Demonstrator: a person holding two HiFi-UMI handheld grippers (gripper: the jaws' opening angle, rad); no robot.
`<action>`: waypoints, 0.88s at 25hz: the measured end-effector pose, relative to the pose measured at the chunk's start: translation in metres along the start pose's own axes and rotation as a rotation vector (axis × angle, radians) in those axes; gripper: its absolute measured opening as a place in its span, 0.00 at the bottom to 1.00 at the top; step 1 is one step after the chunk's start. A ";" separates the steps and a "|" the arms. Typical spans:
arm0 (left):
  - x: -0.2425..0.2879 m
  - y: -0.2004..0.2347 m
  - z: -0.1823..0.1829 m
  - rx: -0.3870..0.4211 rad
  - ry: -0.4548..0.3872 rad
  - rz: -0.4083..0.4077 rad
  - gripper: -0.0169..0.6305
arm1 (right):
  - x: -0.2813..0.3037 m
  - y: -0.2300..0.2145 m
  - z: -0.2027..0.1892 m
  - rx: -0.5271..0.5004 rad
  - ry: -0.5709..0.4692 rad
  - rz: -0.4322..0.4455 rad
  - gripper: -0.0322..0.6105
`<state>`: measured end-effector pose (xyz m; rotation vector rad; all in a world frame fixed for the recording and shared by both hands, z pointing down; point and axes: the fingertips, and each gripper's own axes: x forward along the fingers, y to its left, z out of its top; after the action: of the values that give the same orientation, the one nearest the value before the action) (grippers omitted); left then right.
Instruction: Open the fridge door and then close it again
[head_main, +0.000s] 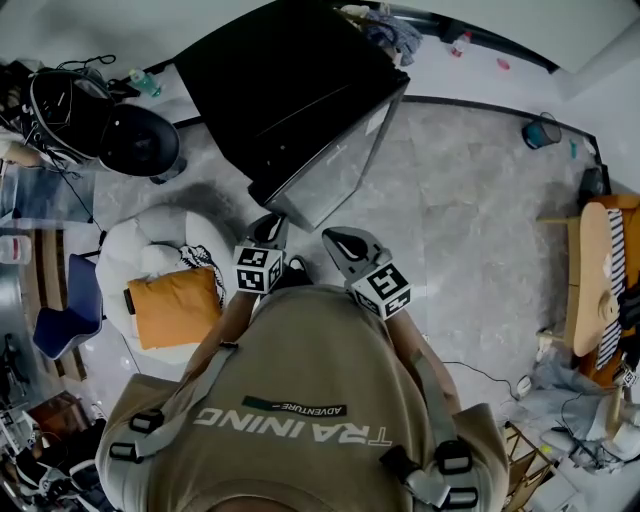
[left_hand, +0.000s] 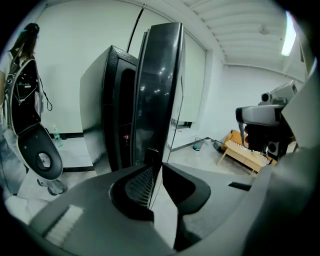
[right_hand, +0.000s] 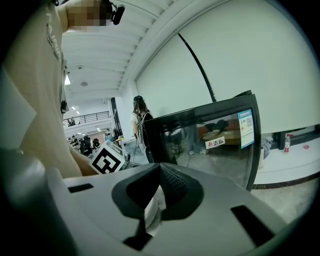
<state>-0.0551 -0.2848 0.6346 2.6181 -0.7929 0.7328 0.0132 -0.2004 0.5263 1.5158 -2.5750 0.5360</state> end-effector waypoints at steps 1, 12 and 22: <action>0.000 -0.006 -0.001 0.005 0.005 0.005 0.10 | -0.005 -0.001 -0.001 0.001 -0.003 -0.001 0.04; 0.003 -0.058 -0.015 -0.010 0.066 0.073 0.09 | -0.071 0.010 -0.015 0.007 -0.014 0.022 0.04; 0.004 -0.102 -0.015 -0.070 0.040 0.142 0.09 | -0.145 0.000 -0.053 0.011 0.036 0.002 0.04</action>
<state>0.0017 -0.1982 0.6343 2.4972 -0.9826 0.7778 0.0800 -0.0622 0.5372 1.4934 -2.5513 0.5738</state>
